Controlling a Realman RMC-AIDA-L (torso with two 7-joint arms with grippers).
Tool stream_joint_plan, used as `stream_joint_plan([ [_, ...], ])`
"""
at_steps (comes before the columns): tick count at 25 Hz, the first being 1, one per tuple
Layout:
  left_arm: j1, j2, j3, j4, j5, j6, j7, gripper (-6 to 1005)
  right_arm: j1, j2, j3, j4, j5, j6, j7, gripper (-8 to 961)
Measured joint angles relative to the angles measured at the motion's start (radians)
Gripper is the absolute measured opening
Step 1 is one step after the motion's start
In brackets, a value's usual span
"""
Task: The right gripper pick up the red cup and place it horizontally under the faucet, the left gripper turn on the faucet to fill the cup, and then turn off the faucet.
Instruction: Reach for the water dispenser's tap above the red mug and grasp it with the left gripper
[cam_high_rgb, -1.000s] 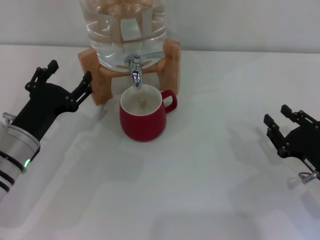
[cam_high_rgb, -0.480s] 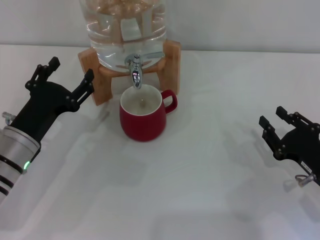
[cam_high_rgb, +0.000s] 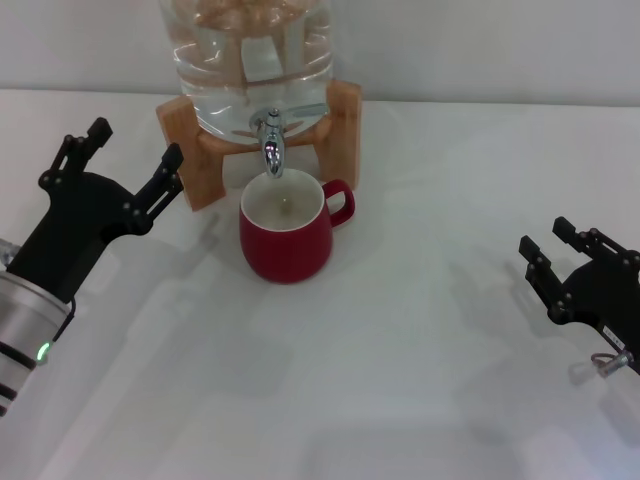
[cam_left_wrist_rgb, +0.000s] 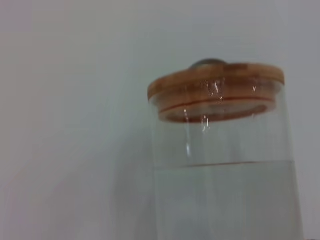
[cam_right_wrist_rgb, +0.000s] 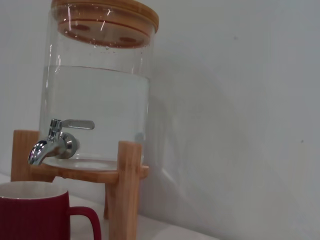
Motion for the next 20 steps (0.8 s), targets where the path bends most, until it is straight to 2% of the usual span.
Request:
stream_joint_plan([
  [8,0.150,0.005,0.094,0.241,-0.001,0.133,-0.013,871,0.000,0.000,0.000,-0.001,0.000,0.007,0.000,413],
  [12,0.220,0.010,0.135,0.389,-0.001,0.262,-0.049,871,0.000,0.000,0.000,-0.002,0.000,0.009,0.000,413],
  [20,0.304,0.025,0.189,0.628,0.043,0.526,-0.161,871,-0.007,0.000,0.000,-0.008,0.000,0.009,0.008,413],
])
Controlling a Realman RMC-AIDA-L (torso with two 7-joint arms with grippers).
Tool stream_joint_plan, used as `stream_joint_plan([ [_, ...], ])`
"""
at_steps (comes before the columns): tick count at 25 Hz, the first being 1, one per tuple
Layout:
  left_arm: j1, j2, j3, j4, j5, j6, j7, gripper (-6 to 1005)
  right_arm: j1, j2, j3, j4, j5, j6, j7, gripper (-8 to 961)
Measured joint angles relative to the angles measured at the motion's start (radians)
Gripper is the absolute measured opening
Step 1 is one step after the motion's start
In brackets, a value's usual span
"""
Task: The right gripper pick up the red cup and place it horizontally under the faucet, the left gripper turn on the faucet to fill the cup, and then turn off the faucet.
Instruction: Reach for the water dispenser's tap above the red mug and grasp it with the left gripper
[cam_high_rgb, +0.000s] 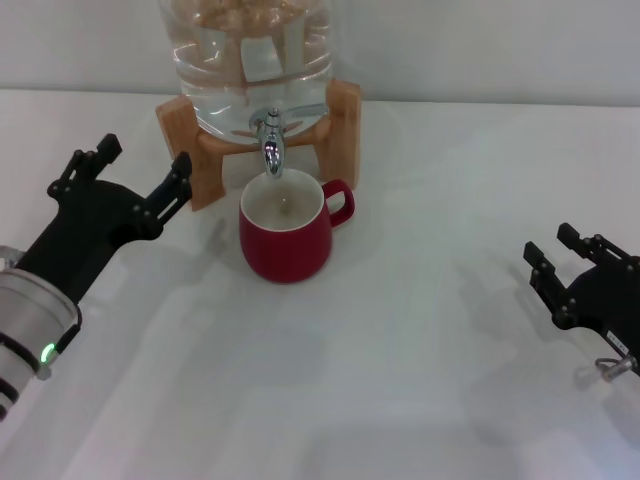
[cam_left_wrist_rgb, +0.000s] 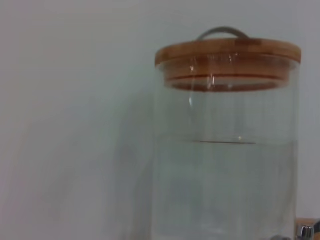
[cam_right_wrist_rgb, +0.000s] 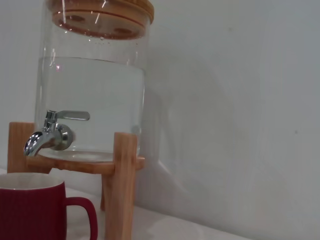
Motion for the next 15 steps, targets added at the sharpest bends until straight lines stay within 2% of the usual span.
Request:
stream_joint_plan([
  [6,0.048,0.000,0.028,0.171,0.106,0.185,-0.101,871,0.000,0.000,0.000,-0.002,0.000,0.000,0.006,412],
  [15,0.106,0.003,0.066,0.371,0.335,0.367,-0.328,870,0.006,0.000,0.000,-0.015,0.000,-0.005,0.016,412],
])
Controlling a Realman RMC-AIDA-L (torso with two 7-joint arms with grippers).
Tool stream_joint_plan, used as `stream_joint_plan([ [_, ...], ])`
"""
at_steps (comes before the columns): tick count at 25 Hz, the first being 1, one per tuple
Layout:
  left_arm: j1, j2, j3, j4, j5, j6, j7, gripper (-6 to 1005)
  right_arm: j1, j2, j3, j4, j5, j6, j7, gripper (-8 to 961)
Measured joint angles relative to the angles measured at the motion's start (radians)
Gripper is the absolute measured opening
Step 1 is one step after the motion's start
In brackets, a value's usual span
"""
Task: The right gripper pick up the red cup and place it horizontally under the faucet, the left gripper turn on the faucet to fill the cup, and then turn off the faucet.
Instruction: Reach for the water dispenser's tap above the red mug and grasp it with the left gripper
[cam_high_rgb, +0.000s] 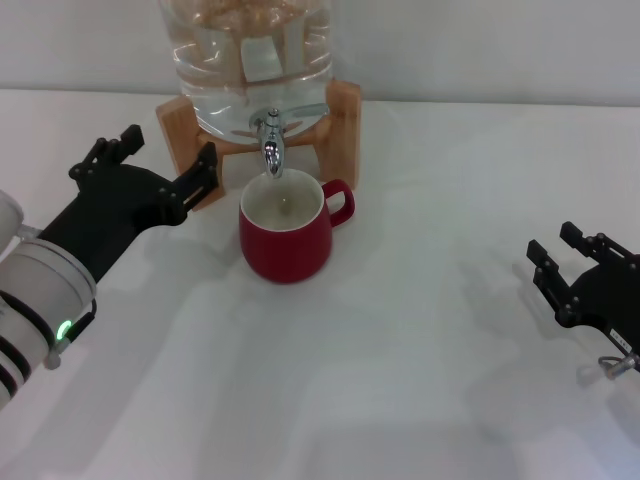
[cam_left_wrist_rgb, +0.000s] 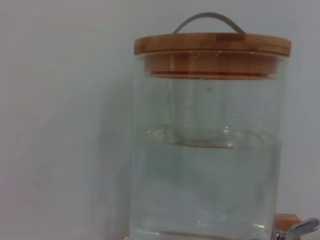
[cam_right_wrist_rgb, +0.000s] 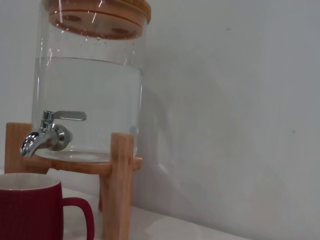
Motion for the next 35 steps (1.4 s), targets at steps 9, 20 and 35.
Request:
stream_joint_plan([
  [9,0.040,0.057,0.099,0.159,0.147,0.168,-0.214,870,0.003,-0.002,0.000,-0.003,0.000,-0.003,0.005,409],
  [20,0.034,0.184,0.316,0.408,0.040,0.608,-0.169,870,0.005,-0.001,0.000,-0.002,0.000,-0.005,0.005,409],
  [35,-0.137,0.055,0.320,0.531,-0.374,1.209,0.445,870,0.014,-0.003,0.000,-0.019,0.000,-0.005,0.007,408],
])
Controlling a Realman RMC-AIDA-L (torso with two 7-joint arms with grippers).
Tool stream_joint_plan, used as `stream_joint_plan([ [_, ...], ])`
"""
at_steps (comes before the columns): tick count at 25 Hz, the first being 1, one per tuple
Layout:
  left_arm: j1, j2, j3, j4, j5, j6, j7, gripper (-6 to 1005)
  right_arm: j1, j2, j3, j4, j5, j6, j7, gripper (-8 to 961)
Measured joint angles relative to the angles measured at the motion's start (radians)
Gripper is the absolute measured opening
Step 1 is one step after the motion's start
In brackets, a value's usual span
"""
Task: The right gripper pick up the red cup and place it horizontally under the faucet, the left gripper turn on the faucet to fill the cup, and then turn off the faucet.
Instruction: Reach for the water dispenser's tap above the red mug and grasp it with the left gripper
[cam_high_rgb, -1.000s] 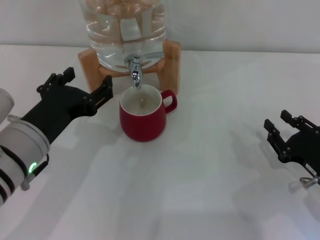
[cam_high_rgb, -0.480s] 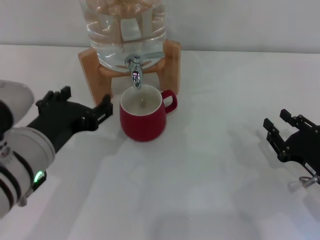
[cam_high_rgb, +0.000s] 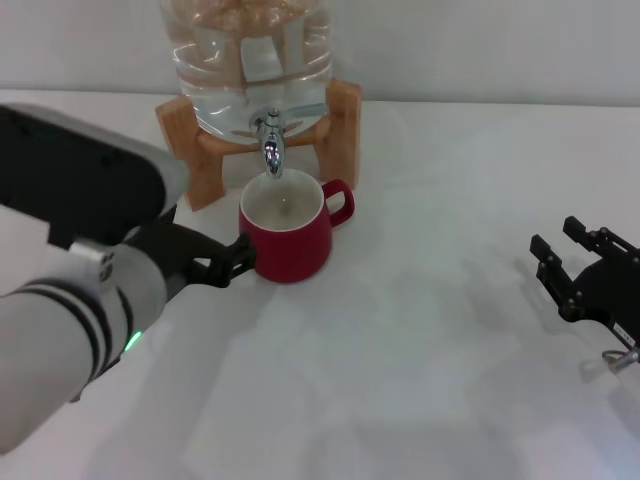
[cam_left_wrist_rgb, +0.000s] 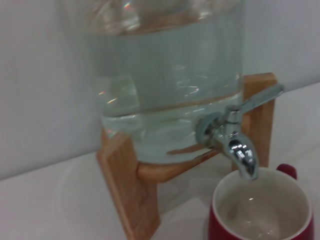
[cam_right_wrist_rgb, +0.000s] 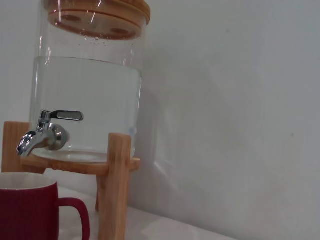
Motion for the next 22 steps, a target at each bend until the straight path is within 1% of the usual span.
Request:
stream_joint_plan([
  [7,-0.066,-0.008,-0.002,0.007,-0.001,0.062,0.046,869,0.013,0.001,0.001,-0.020,0.000,0.000,0.026,408],
  [9,-0.079,-0.007,-0.003,0.007,-0.001,0.076,0.051,869,0.016,0.002,0.002,-0.021,0.000,0.000,0.029,408],
  [15,-0.087,0.014,0.003,0.003,-0.001,0.039,0.053,868,0.025,0.002,0.002,-0.023,0.000,0.004,0.031,408],
  [22,-0.096,0.029,0.004,-0.020,-0.001,-0.031,0.053,867,0.029,0.002,0.000,-0.023,0.000,0.005,0.033,407],
])
